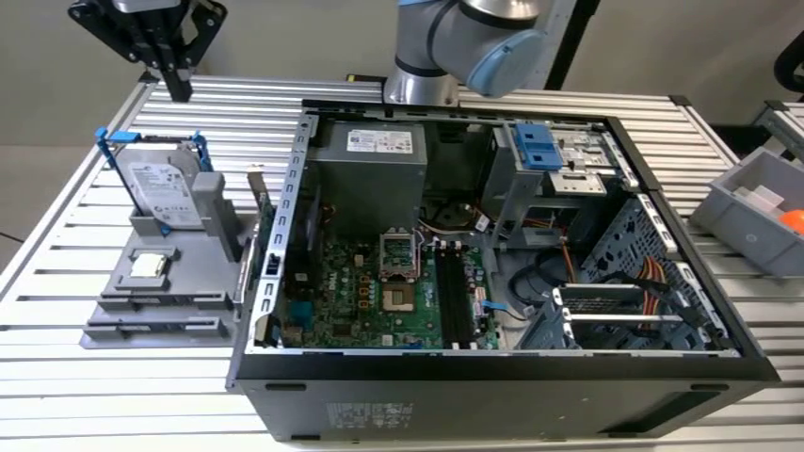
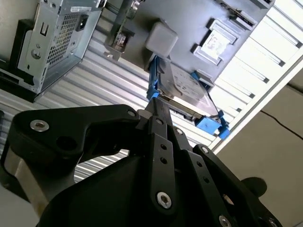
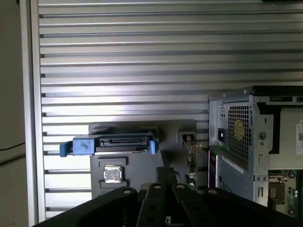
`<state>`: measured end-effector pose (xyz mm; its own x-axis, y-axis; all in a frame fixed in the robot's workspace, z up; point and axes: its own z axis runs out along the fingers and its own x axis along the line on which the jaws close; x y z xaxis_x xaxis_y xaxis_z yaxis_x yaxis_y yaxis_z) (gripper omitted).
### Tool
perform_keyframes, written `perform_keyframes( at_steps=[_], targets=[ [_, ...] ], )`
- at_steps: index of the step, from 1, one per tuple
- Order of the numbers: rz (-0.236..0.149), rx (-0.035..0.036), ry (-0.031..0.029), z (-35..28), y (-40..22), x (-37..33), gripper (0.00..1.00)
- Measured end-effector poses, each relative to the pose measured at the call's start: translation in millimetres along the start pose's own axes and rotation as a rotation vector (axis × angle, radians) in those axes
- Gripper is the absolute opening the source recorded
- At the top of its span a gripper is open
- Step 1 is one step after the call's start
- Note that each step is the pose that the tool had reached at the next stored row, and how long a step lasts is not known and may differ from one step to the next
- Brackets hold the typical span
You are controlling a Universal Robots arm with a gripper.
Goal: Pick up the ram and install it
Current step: 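Reach for the ram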
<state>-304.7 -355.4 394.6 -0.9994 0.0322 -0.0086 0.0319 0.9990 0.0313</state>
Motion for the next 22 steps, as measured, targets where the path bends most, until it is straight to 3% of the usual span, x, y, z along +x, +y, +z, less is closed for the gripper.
perform_keyframes(
  at_steps=[12,19,22],
  targets=[
    [-0.005,0.0,0.0002,0.2,7.3,19.9,0.0],
    [-0.006,-0.0001,0.0008,0.2,7.7,21.4,0.0],
    [-0.005,0.0,0.0008,0.4,5.0,22.5,0.0]
  ],
)
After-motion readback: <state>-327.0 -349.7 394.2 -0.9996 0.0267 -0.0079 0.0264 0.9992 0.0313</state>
